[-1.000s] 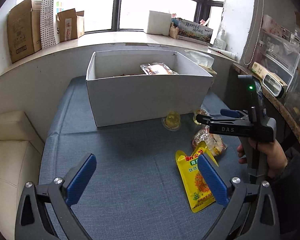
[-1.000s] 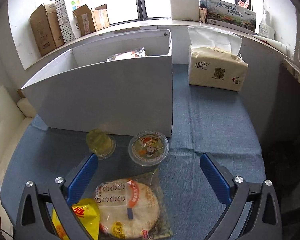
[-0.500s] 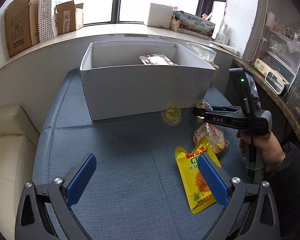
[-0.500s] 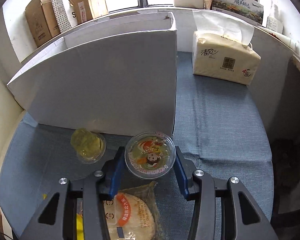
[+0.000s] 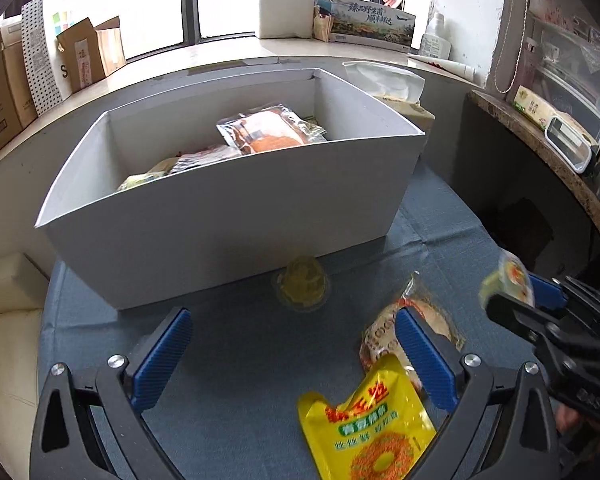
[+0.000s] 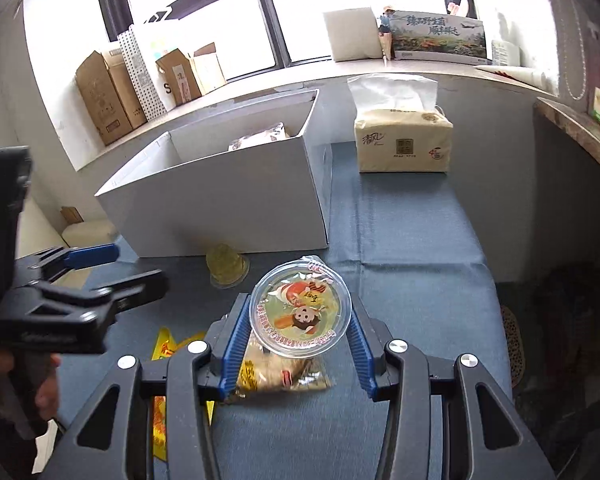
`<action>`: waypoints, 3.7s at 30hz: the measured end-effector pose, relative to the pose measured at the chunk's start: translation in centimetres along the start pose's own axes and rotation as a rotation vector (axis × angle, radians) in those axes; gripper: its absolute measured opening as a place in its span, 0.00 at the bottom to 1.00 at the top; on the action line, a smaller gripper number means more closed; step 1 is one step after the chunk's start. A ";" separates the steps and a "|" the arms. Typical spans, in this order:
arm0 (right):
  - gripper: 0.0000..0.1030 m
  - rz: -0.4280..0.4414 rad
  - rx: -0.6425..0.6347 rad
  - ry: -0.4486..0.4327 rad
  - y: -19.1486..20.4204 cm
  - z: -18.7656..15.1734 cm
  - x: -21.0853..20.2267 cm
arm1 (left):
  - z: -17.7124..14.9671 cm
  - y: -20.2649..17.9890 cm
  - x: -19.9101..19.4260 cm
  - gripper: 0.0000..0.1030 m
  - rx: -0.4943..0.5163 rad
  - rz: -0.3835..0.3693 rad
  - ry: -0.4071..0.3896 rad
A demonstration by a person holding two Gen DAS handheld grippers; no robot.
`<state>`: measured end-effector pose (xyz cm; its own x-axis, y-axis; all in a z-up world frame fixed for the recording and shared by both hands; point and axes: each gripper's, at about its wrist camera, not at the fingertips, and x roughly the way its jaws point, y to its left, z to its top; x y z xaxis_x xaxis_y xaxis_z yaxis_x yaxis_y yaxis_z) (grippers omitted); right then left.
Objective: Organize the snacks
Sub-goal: 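Grasp the small yellow jelly cup with the left gripper while the right lifts its cup, then lower both jelly cups into the box and open both grippers, then grasp the yellow noodle snack bag with the right gripper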
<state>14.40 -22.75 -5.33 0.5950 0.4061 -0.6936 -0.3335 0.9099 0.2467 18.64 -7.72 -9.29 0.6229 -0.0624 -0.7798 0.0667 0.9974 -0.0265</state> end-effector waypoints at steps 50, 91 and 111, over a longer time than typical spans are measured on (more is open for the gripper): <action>0.49 0.190 -0.088 -0.099 7.7 7.9 -1.6 | 5.5 9.4 -13.8 0.36 -0.106 0.012 -0.279; 1.00 0.048 -0.163 -0.098 7.7 11.1 -0.3 | 6.2 9.0 -9.1 1.00 0.023 0.032 -0.200; 1.00 -0.103 -0.078 0.210 11.2 -6.0 4.7 | -7.3 10.2 -11.7 1.00 -0.179 -0.062 -0.153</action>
<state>9.07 -11.21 -9.89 0.4662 0.2777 -0.8400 -0.3390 0.9331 0.1204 6.28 3.42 -4.99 0.7334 -0.1145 -0.6701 -0.0226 0.9811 -0.1923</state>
